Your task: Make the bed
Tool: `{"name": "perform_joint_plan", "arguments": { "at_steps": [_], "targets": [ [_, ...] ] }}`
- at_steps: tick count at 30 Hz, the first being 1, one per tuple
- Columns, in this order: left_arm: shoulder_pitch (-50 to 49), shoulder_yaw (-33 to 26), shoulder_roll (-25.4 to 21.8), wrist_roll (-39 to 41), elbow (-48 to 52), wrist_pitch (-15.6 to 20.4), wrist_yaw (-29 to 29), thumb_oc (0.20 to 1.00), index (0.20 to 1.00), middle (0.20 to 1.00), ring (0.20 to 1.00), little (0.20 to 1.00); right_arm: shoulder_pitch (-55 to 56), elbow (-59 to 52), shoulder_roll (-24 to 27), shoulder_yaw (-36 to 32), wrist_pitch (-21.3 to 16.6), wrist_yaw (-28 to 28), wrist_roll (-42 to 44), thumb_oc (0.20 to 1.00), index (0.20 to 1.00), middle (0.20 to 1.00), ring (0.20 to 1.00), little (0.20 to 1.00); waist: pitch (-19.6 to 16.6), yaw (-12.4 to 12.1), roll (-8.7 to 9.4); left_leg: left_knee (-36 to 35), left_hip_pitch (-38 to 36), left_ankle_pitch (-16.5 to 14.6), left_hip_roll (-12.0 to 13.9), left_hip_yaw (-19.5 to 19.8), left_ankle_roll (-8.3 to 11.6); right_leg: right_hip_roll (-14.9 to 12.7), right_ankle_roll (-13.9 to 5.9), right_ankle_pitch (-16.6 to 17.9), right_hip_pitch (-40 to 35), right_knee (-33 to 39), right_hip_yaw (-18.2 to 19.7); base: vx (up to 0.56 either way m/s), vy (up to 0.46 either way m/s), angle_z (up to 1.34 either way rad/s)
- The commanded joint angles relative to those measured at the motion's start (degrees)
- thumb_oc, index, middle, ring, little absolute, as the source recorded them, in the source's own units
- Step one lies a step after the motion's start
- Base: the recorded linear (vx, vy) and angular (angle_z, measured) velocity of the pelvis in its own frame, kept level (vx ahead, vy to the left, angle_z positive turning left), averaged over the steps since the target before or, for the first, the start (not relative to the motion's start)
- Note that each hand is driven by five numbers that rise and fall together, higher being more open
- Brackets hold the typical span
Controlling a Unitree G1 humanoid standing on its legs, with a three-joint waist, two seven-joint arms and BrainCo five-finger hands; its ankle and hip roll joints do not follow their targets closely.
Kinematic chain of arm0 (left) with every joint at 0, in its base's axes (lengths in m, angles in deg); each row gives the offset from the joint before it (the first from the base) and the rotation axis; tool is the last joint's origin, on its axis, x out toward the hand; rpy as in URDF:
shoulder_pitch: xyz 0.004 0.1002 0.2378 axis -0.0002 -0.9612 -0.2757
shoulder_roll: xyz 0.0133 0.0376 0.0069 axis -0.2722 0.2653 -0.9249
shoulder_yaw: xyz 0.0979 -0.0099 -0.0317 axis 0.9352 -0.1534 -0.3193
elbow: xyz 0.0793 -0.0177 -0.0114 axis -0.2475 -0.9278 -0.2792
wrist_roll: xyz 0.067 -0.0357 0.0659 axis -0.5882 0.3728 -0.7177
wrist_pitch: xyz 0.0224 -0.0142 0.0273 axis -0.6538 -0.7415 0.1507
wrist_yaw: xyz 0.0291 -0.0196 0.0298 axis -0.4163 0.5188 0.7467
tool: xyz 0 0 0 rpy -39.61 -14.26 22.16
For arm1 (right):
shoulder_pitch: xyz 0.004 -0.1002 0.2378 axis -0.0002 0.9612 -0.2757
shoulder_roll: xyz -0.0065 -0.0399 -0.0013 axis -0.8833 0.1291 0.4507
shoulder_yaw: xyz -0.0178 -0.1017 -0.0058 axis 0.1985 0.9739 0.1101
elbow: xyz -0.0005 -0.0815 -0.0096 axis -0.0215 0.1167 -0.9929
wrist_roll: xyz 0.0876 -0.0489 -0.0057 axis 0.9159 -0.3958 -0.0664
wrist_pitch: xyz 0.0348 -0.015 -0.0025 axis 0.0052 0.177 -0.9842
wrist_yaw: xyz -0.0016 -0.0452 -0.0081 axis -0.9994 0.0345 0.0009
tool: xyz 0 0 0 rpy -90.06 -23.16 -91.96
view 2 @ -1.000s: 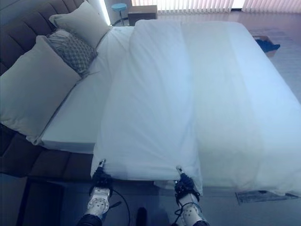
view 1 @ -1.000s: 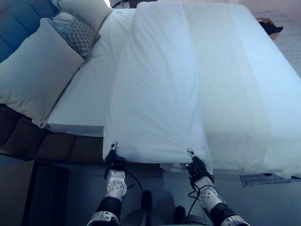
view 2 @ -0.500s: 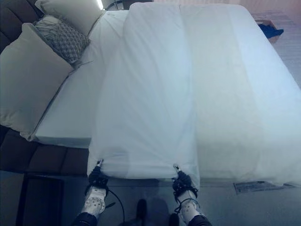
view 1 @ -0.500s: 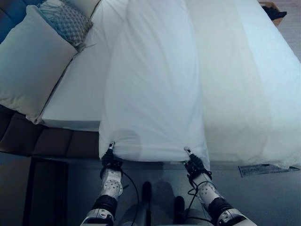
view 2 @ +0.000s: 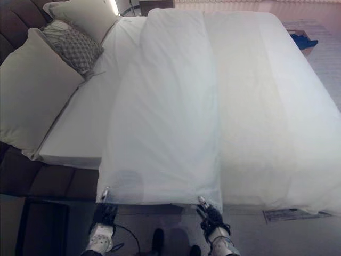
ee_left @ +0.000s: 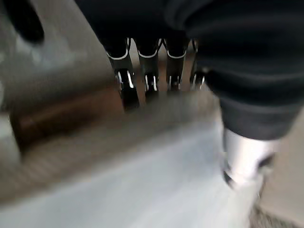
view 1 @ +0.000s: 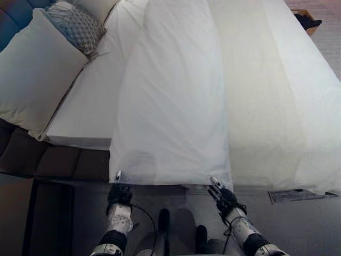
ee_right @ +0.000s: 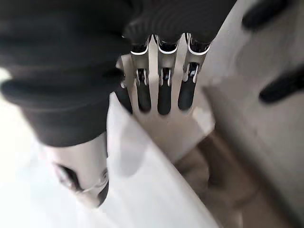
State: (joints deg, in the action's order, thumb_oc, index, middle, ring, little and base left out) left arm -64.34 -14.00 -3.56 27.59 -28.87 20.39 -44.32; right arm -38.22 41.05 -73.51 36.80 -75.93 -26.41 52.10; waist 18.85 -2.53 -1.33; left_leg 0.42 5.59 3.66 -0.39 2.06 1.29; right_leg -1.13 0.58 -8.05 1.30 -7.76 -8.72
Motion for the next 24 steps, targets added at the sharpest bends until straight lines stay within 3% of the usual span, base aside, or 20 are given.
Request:
{"name": "perform_joint_plan", "arguments": {
  "at_steps": [1, 11, 14, 17, 21, 24],
  "targets": [
    [-1.4, -1.7, -4.5, -3.1, 0.4, 3.0, 2.0, 1.0, 1.0, 1.0, 1.0, 1.0, 0.4, -1.5, 0.2, -0.7, -1.0, 0.8, -1.6, 1.0, 1.0, 1.0, 1.0, 1.0, -0.1, -1.2, 0.45, -3.0, -0.7, -1.2, -3.3, -0.4, -0.94, -1.6, -4.83, 8.6, 5.1, 4.6, 2.0, 0.0, -0.007, 0.03],
    [-1.4, -2.4, -4.6, -6.9, -4.1, 2.1, 7.1, 1.0, 1.0, 1.0, 1.0, 1.0, 0.2, 4.4, 0.2, -4.7, -1.2, 6.0, -4.0, 1.0, 1.0, 1.0, 1.0, 1.0, 0.4, -0.8, 0.15, -3.8, -1.2, -0.7, -3.0, -0.4, -0.77, -1.4, -4.83, 8.8, 4.5, 5.3, 1.7, 0.0, -0.001, 0.02],
    [-2.0, -3.4, -7.8, -16.1, -1.9, 1.7, 13.6, 1.0, 1.0, 1.0, 1.0, 1.0, 0.0, 1.2, 2.3, -7.6, -2.4, 12.8, -9.8, 1.0, 1.0, 1.0, 1.0, 1.0, 0.6, -0.5, -0.26, -4.4, -1.7, -0.5, -2.8, -0.5, -0.59, -1.4, -4.89, 8.5, 4.3, 5.0, 1.4, 0.0, 0.0, 0.0],
    [-7.8, -3.6, -12.5, -31.3, 16.1, 1.5, 17.5, 1.0, 1.0, 1.0, 1.0, 1.0, 4.4, -18.2, 7.9, -10.7, -4.0, 15.9, -18.6, 1.0, 1.0, 1.0, 1.0, 1.0, 0.6, 0.0, -0.82, -4.6, -2.1, -0.4, -2.7, -0.5, -0.55, -1.5, -4.96, 7.9, 4.5, 3.8, 1.4, 0.01, -0.001, 0.06],
    [-10.3, -3.1, -17.6, -32.3, 28.5, 1.3, 10.8, 1.0, 1.0, 1.0, 1.0, 1.0, 4.1, -26.0, 15.3, -13.4, -3.6, 11.7, -24.7, 1.0, 1.0, 1.0, 1.0, 1.0, 0.6, 0.3, -1.94, -4.7, -2.4, -0.1, -2.5, 0.0, -0.67, -1.5, -4.76, 6.8, 5.1, 1.7, 1.4, 0.01, -0.019, 0.04],
    [-7.0, -0.3, -22.2, -26.6, 34.8, 2.2, 2.8, 1.0, 1.0, 1.0, 1.0, 1.0, 0.5, -30.7, 19.4, -12.5, -4.5, 6.8, -23.1, 1.0, 1.0, 1.0, 1.0, 1.0, 1.0, 0.4, -2.41, -3.4, -1.1, 0.0, -2.4, 0.5, -0.43, -1.7, -4.47, 5.6, 6.5, -0.3, 0.9, -0.03, -0.065, 0.04]
  ]
}}
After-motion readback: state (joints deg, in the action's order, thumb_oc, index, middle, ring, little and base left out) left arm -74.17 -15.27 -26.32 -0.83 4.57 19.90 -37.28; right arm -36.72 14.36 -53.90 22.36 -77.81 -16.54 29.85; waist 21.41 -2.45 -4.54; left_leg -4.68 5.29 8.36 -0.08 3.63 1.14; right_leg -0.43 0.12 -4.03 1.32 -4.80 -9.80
